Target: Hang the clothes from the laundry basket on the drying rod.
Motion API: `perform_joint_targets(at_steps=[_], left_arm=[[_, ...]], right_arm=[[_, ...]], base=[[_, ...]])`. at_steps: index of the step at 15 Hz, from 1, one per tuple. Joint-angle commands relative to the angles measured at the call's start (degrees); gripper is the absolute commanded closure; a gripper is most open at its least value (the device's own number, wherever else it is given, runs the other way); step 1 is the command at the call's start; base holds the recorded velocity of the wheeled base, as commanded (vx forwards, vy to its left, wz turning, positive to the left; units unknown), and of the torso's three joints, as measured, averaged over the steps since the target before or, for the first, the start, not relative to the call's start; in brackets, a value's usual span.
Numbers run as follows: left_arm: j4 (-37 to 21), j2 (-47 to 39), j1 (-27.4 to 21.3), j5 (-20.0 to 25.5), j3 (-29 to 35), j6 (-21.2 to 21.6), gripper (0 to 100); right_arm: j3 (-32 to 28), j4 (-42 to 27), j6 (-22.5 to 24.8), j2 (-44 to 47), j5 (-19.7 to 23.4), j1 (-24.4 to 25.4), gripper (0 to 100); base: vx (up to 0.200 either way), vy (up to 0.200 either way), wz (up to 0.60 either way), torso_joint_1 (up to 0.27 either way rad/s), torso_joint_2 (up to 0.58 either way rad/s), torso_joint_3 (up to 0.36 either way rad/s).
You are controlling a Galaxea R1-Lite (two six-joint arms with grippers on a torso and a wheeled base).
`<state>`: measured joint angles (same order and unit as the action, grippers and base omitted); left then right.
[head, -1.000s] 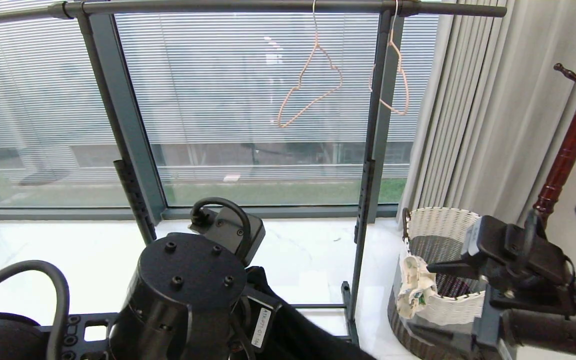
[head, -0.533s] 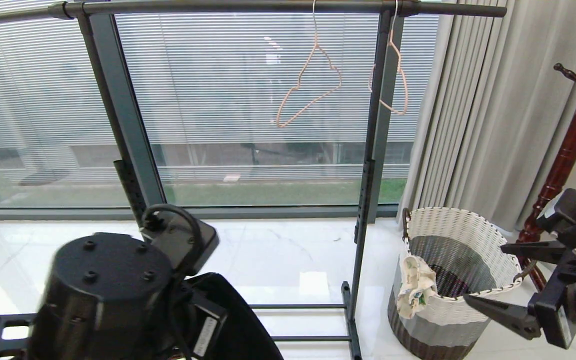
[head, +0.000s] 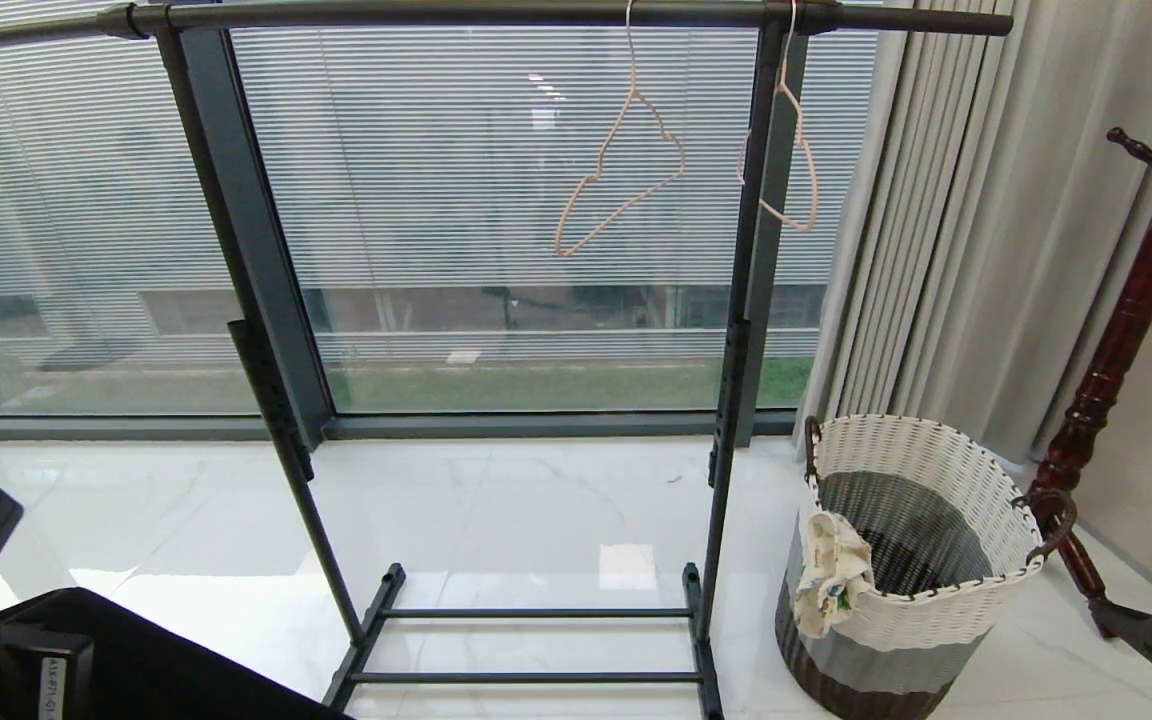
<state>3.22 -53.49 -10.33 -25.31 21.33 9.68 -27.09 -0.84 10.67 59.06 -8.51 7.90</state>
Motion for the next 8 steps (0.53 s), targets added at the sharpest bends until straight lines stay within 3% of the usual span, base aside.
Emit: perform_joint_targets(at_steps=[1, 8], left_arm=[[0.0, 2.9, 3.4, 0.2, -0.9, 0.0, 100], [0.2, 2.9, 3.4, 0.1, -1.3, 0.2, 100]], right_arm=[[0.7, 0.1, 0.1, -1.6, 0.0, -1.3, 0], [0.5, 0.1, -0.2, -1.6, 0.1, -1.3, 0]], base=[[0.0, 0.0, 0.0, 0.0, 0.0, 0.0], [0.0, 0.0, 0.0, 0.0, 0.0, 0.0]])
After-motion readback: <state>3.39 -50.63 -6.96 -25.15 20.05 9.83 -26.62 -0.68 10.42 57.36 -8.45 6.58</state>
